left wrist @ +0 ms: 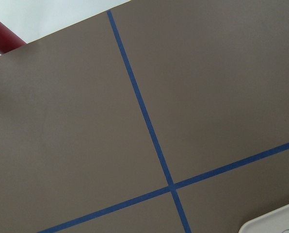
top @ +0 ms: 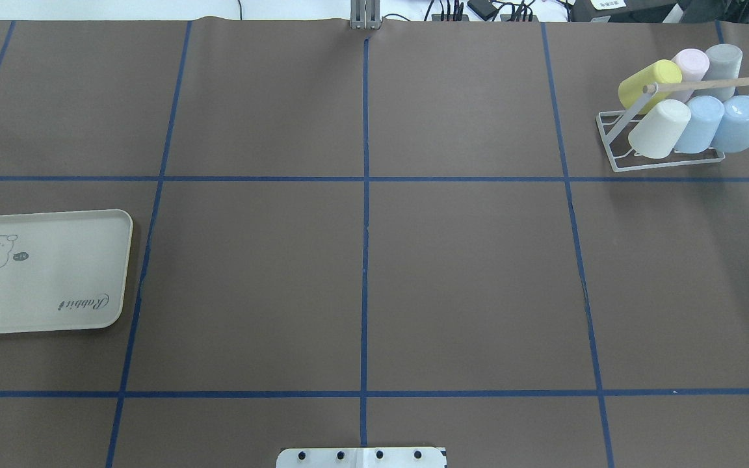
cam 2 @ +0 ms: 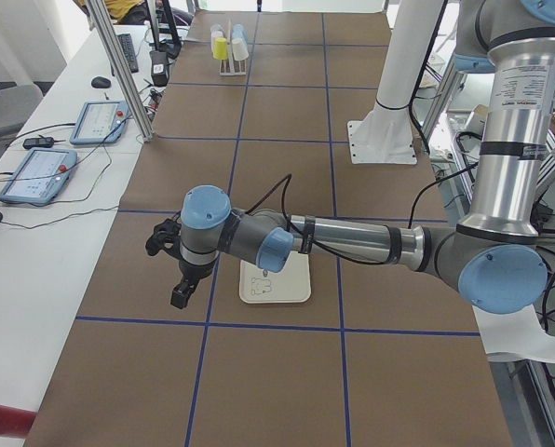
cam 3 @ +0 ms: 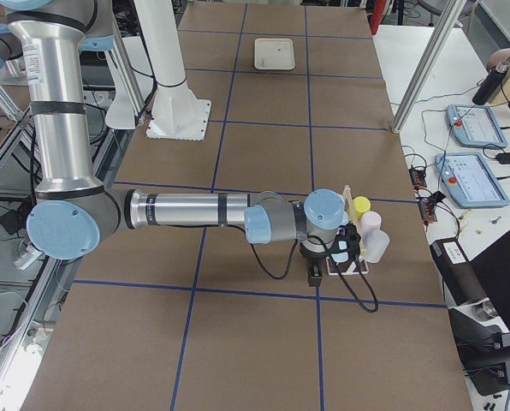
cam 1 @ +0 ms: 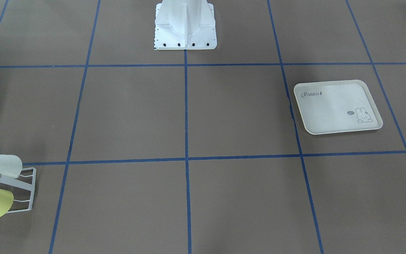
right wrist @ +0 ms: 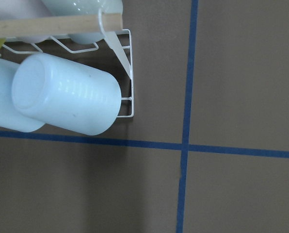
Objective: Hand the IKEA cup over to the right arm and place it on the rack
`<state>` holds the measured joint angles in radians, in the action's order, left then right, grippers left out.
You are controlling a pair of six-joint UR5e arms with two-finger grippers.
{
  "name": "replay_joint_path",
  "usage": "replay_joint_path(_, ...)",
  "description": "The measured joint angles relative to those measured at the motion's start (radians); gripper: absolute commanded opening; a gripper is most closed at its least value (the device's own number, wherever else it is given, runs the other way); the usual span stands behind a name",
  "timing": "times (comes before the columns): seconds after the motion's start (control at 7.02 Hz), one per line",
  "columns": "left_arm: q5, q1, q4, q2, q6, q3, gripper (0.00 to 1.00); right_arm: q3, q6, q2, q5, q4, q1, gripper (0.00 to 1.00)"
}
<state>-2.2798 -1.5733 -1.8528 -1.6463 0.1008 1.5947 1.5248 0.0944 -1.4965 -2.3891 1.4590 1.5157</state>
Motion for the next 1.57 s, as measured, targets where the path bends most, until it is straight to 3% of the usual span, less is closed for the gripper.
replay_joint_path(0.43,-0.002,-0.001,0.002,0.014,-0.001,0.038,1.0,-0.037,0.011,0.058,-0.009,0.032,-0.009,0.99)
replay_joint_path(0.85,-0.004,0.0,0.004,0.037,0.0,0.076,1.0,-0.009,-0.025,0.11,0.002,0.188,-0.007,1.0)
replay_joint_path(1.57,-0.143,-0.001,0.005,0.062,-0.001,0.104,1.0,0.038,-0.06,0.132,-0.01,0.253,0.02,1.0)
